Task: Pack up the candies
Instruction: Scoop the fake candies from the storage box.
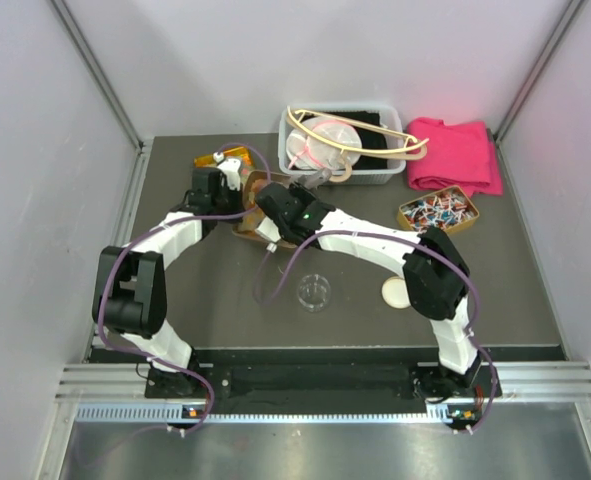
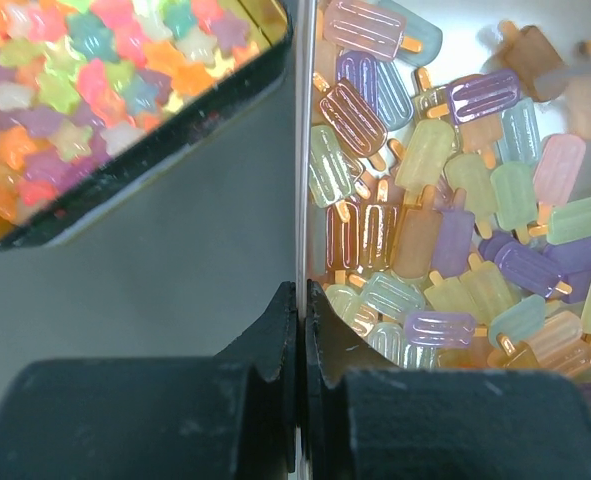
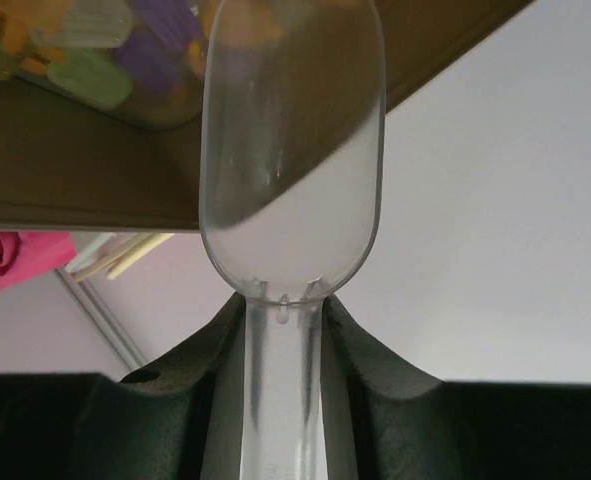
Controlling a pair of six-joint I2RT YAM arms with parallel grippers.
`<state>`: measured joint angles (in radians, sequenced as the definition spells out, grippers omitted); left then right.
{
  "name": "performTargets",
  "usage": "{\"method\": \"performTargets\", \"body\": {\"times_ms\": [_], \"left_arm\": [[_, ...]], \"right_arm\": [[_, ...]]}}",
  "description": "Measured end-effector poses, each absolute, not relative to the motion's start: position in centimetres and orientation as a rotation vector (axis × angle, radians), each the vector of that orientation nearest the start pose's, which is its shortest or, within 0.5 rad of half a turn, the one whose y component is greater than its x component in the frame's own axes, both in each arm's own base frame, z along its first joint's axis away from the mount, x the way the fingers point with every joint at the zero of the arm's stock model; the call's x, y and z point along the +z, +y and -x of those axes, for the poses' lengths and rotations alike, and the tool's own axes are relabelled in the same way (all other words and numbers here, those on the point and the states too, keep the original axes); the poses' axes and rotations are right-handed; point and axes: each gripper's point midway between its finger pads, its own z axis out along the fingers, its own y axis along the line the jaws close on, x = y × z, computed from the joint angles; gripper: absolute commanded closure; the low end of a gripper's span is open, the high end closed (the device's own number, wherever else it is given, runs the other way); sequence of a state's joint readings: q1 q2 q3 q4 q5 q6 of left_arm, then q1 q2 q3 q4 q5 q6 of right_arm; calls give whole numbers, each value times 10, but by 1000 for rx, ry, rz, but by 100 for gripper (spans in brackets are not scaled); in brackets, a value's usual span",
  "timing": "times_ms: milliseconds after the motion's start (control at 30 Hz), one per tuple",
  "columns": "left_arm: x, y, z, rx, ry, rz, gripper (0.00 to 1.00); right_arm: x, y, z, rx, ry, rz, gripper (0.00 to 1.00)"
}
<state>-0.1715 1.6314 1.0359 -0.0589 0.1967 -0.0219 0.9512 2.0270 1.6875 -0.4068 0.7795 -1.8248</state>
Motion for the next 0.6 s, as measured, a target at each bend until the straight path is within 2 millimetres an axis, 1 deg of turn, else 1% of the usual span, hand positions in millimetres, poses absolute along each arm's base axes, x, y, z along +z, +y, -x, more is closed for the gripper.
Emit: {"method": "performTargets", "body": {"times_ms": [100, 267, 433, 600], "left_arm": [[105, -110, -427, -326, 2224, -277, 100], [101, -109, -425, -314, 2237, -288, 100], [98, -108, -423, -312, 2244, -296, 100], [99, -111, -422, -329, 2240, -308, 100]], "right_arm": [[208, 331, -416, -1280, 878, 2326, 100], [199, 329, -403, -1221, 920, 2361, 100], [194, 330, -393, -1143, 962, 2383, 100], [196, 334, -386, -1026, 1037, 2388, 100]]}}
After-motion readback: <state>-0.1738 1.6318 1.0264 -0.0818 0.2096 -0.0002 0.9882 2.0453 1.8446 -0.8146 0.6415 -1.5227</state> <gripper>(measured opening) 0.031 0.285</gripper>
